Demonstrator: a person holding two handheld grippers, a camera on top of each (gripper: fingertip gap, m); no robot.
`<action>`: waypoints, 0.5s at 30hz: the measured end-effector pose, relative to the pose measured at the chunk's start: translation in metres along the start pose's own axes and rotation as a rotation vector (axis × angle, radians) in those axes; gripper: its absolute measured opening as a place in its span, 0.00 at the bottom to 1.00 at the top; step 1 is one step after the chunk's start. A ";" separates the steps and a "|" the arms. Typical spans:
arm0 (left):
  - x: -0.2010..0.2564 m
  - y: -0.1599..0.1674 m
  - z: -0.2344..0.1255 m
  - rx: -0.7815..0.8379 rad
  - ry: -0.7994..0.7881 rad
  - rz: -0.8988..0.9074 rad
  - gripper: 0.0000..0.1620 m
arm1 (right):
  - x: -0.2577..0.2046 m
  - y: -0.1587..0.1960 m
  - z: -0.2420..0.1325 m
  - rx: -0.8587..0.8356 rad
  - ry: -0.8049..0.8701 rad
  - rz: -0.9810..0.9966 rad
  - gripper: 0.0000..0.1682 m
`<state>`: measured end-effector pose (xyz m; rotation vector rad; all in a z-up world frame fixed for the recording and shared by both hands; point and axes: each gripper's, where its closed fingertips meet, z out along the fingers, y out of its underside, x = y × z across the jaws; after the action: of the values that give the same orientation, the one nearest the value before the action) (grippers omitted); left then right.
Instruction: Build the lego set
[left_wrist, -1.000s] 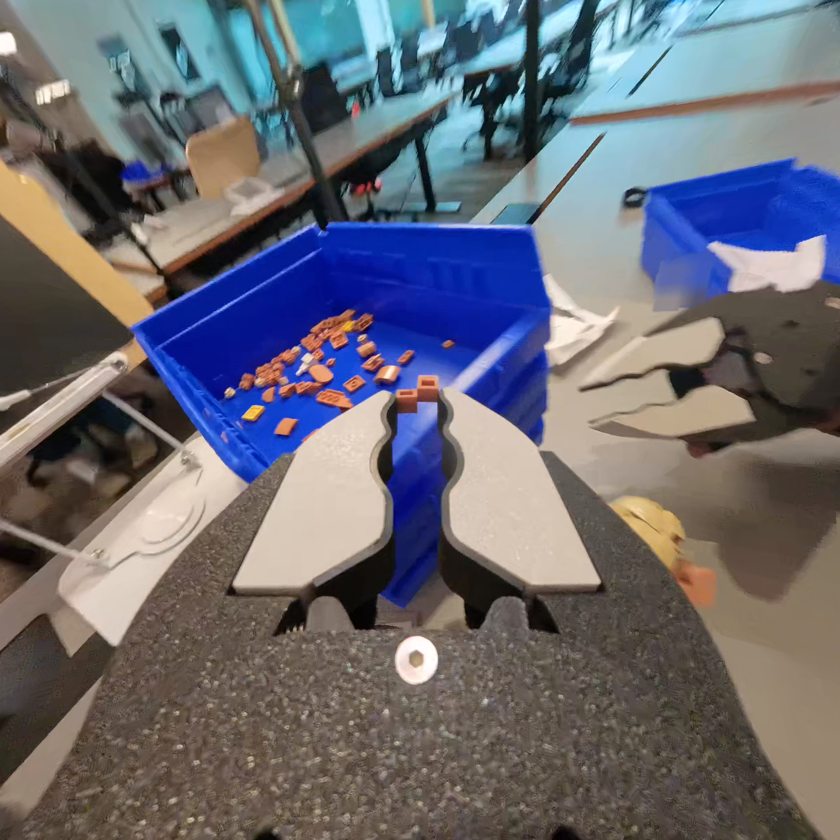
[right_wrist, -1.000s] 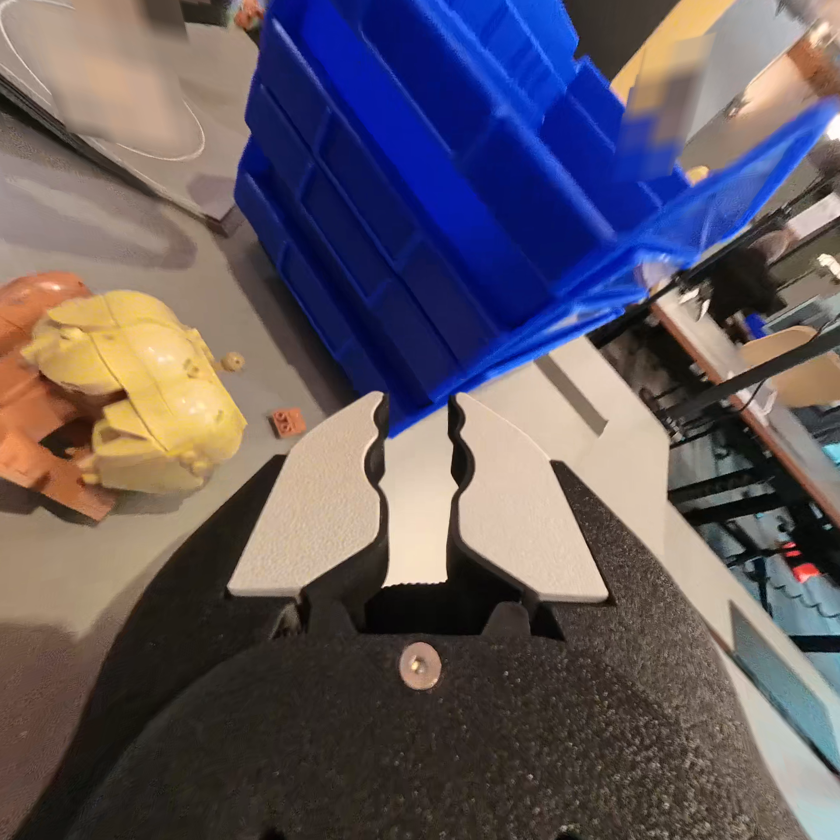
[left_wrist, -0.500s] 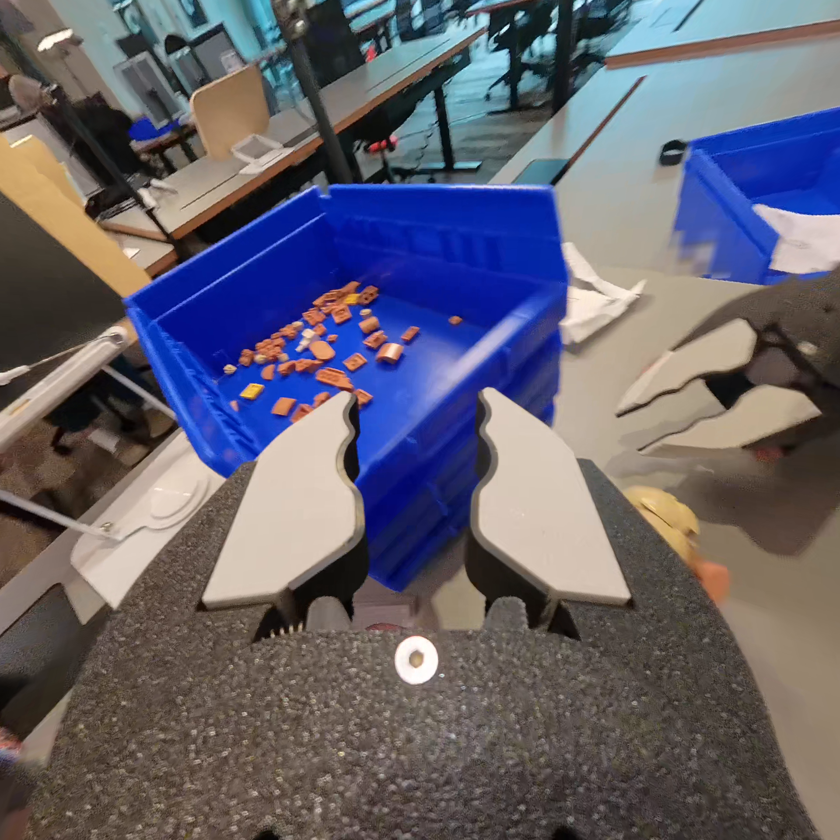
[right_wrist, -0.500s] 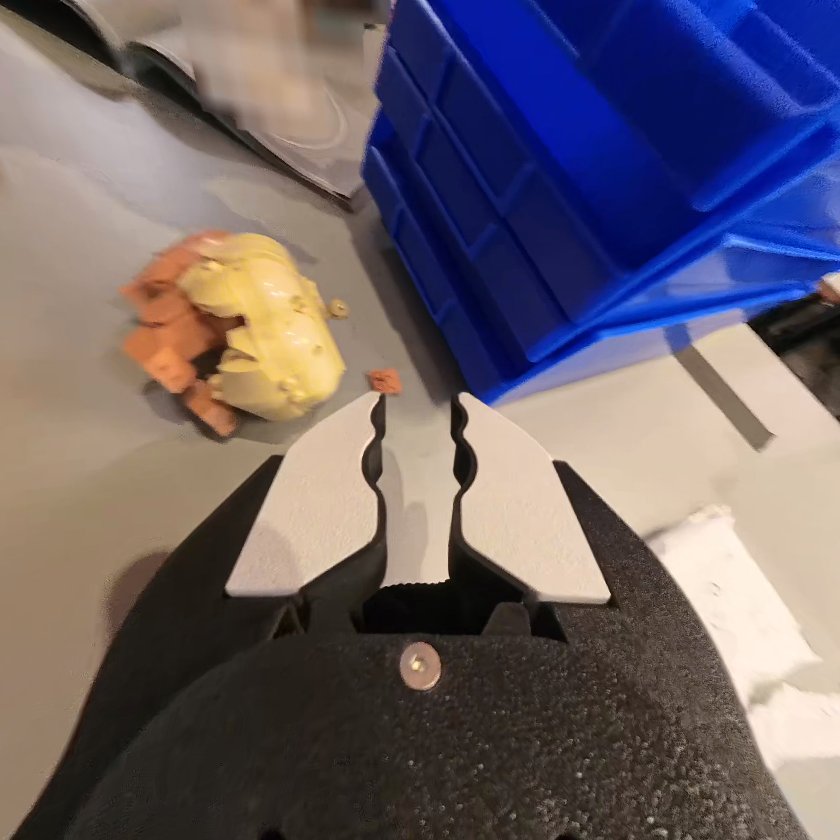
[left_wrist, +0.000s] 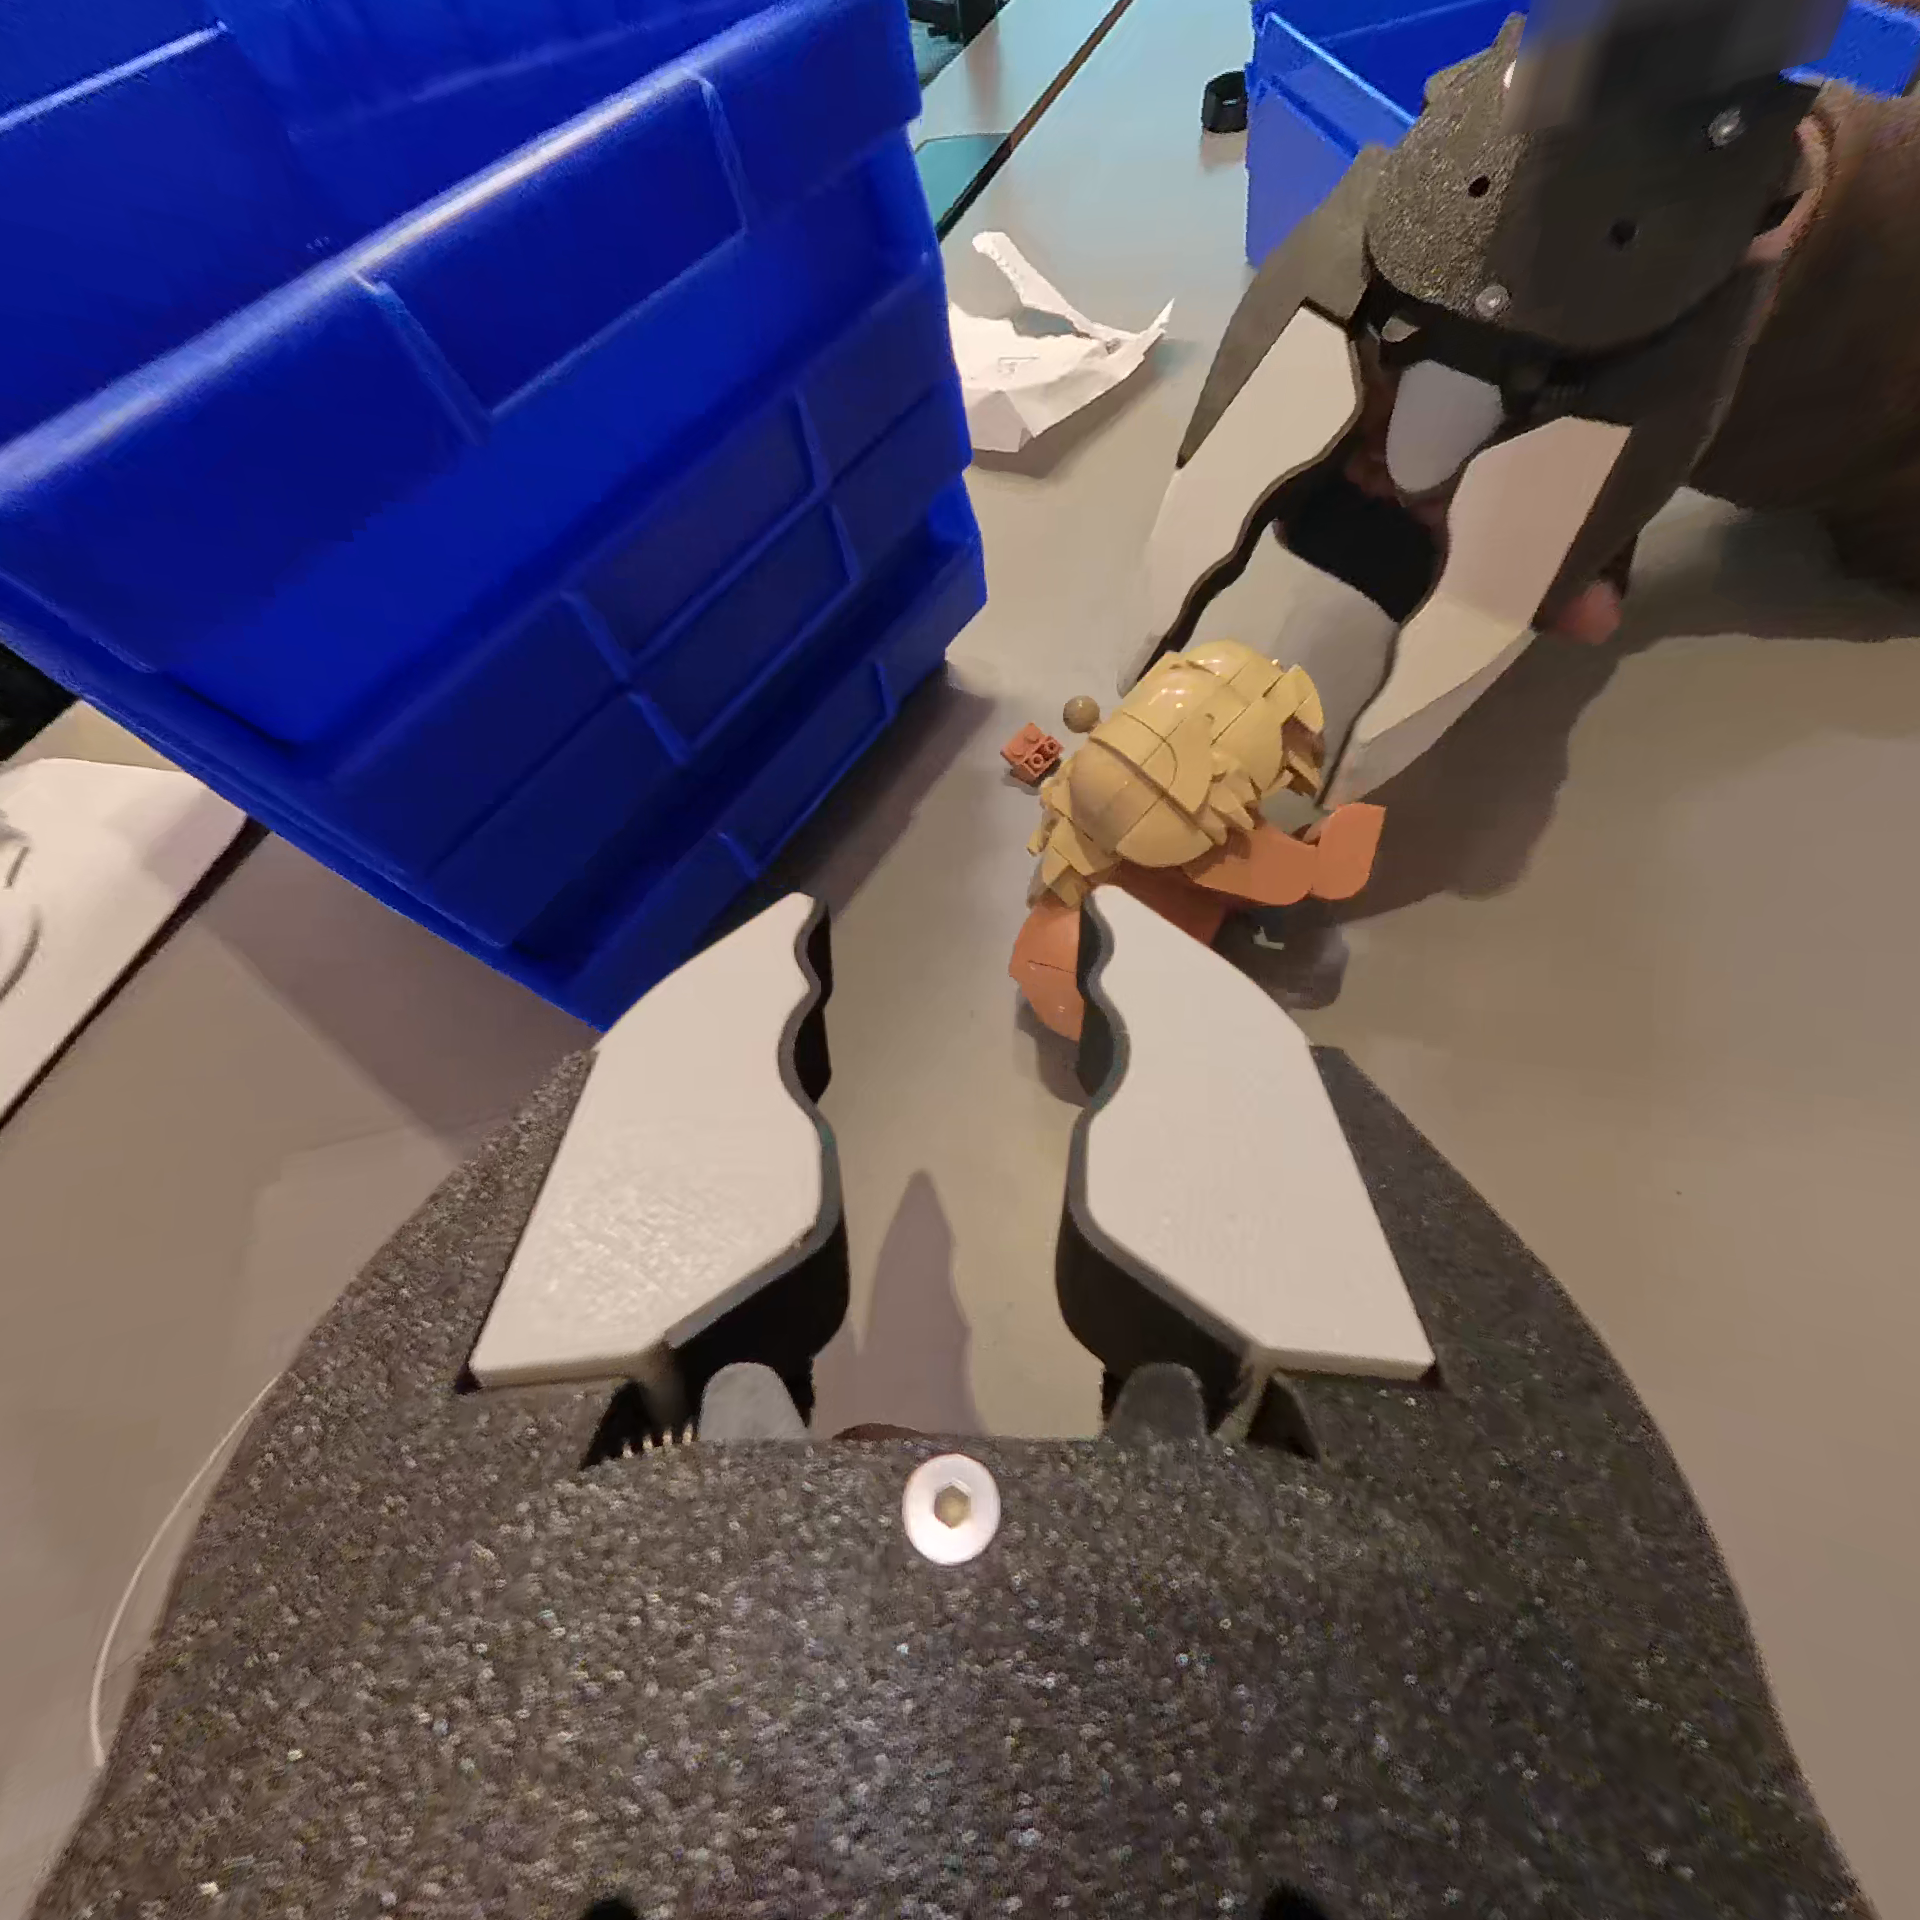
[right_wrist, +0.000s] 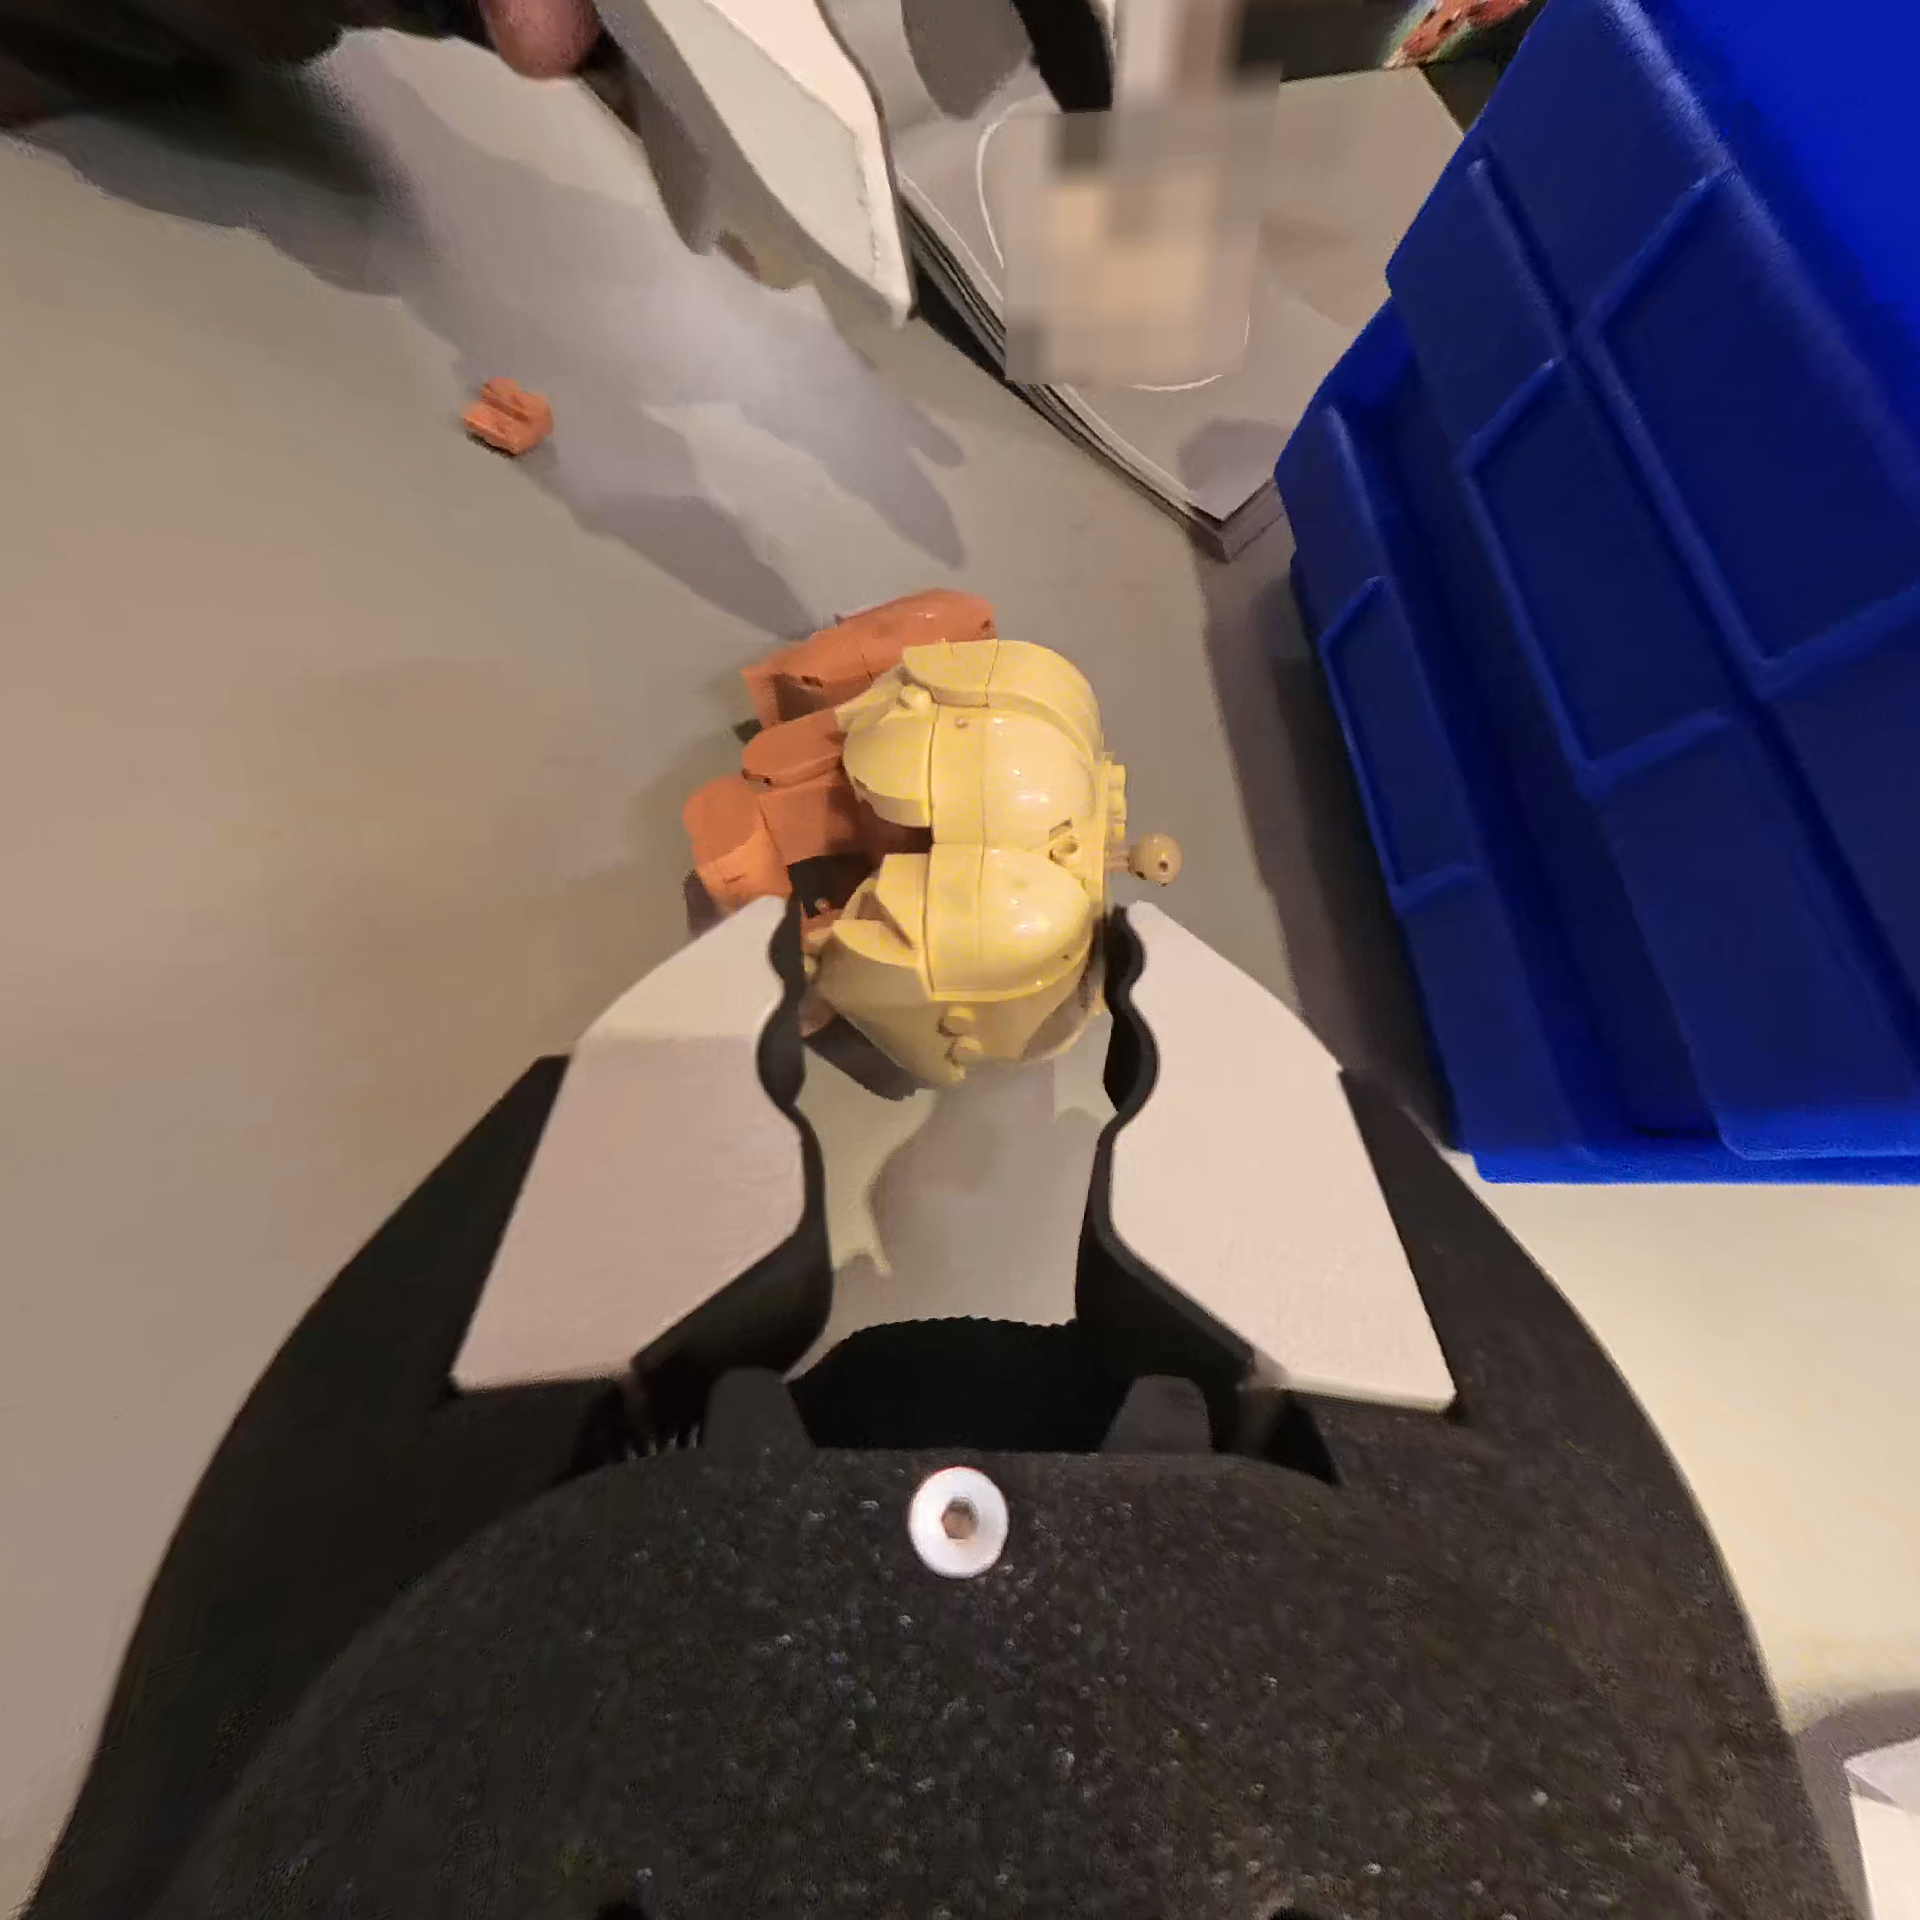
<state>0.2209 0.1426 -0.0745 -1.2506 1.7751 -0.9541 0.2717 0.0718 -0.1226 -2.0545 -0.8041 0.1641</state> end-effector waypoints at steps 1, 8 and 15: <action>0.001 0.002 0.002 -0.006 0.003 0.002 0.28 | 0.000 0.000 0.001 -0.003 0.012 -0.003 0.33; 0.003 0.004 0.000 -0.001 -0.010 0.018 0.27 | -0.038 -0.011 0.001 -0.001 0.014 -0.113 0.33; 0.005 0.005 -0.002 0.009 -0.003 0.000 0.25 | -0.065 -0.016 -0.008 0.062 -0.051 -0.141 0.35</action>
<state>0.2160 0.1391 -0.0794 -1.2451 1.7670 -0.9590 0.2168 0.0335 -0.1171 -1.9346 -0.9607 0.1612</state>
